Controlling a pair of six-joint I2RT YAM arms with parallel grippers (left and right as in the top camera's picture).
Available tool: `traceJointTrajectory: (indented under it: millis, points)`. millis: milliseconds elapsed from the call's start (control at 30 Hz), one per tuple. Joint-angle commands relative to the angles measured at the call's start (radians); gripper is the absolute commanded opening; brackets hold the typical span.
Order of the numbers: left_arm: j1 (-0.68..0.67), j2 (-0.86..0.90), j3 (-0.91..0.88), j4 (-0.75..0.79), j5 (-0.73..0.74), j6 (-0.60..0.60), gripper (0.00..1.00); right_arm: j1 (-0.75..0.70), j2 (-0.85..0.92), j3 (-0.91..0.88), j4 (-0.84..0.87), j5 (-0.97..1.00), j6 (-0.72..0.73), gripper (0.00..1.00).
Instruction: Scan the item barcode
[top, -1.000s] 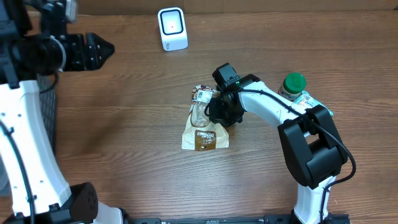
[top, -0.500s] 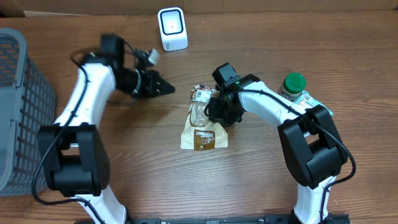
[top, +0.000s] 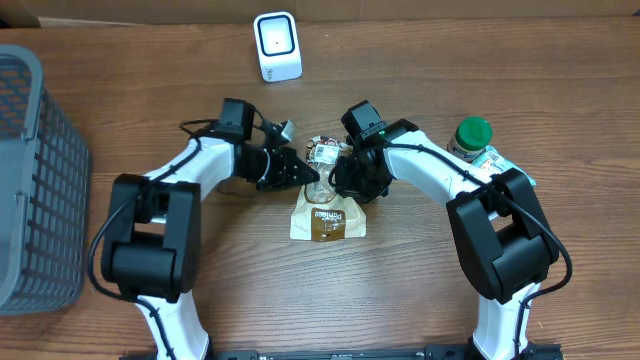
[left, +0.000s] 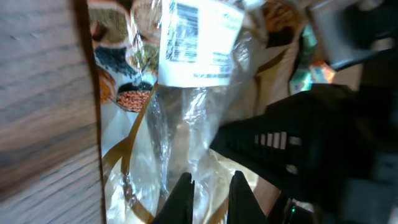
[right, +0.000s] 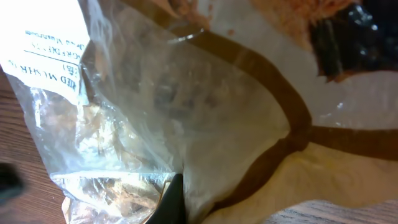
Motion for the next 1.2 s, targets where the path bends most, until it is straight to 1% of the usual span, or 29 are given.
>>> traceJointTrajectory:
  millis: [0, 200, 267, 300, 367, 467, 533, 567, 633, 667, 733, 933, 1067, 1167]
  points:
    - [-0.019, 0.021, -0.004, 0.003, -0.068, -0.052, 0.04, -0.004, 0.021, 0.012, 0.004, -0.001, -0.007, 0.04]
    - [-0.050, 0.021, -0.005, -0.008, -0.214, -0.122, 0.04, -0.008, 0.020, 0.012, 0.003, -0.016, -0.009, 0.04]
    - [-0.058, 0.021, -0.005, -0.014, -0.259, -0.147, 0.04, -0.016, 0.016, 0.013, 0.001, -0.056, -0.044, 0.05]
    - [-0.061, 0.021, -0.005, -0.016, -0.270, -0.154, 0.04, -0.023, 0.012, 0.013, -0.001, -0.080, -0.061, 0.11]
    - [-0.064, 0.021, -0.005, -0.016, -0.278, -0.161, 0.04, -0.041, -0.006, 0.013, -0.013, -0.096, -0.064, 0.19]
    - [-0.065, 0.021, -0.005, -0.022, -0.299, -0.175, 0.04, -0.071, -0.048, 0.013, -0.038, -0.113, -0.098, 0.27]
    - [-0.064, 0.021, -0.005, -0.027, -0.314, -0.188, 0.04, -0.097, -0.082, 0.013, -0.054, -0.142, -0.128, 0.34]
    - [-0.065, 0.021, -0.005, -0.027, -0.314, -0.187, 0.04, -0.112, -0.100, 0.013, -0.063, -0.156, -0.143, 0.41]
    - [-0.065, 0.021, -0.005, -0.027, -0.313, -0.188, 0.04, -0.148, -0.130, 0.013, -0.082, -0.174, -0.171, 0.58]
    - [-0.065, 0.021, -0.005, -0.027, -0.312, -0.188, 0.04, -0.164, -0.135, 0.013, -0.089, -0.181, -0.184, 0.63]
    - [-0.065, 0.021, -0.005, -0.027, -0.312, -0.189, 0.04, -0.203, -0.135, 0.011, -0.100, -0.216, -0.220, 0.68]
    - [-0.065, 0.021, -0.005, -0.027, -0.312, -0.190, 0.04, -0.275, -0.113, -0.084, -0.042, -0.402, -0.289, 0.69]
    - [-0.065, 0.021, -0.005, -0.027, -0.311, -0.189, 0.04, -0.270, -0.113, -0.183, 0.057, -0.508, -0.287, 0.69]
    - [-0.065, 0.021, -0.005, -0.027, -0.311, -0.189, 0.04, -0.251, -0.113, -0.250, 0.135, -0.514, -0.230, 0.69]
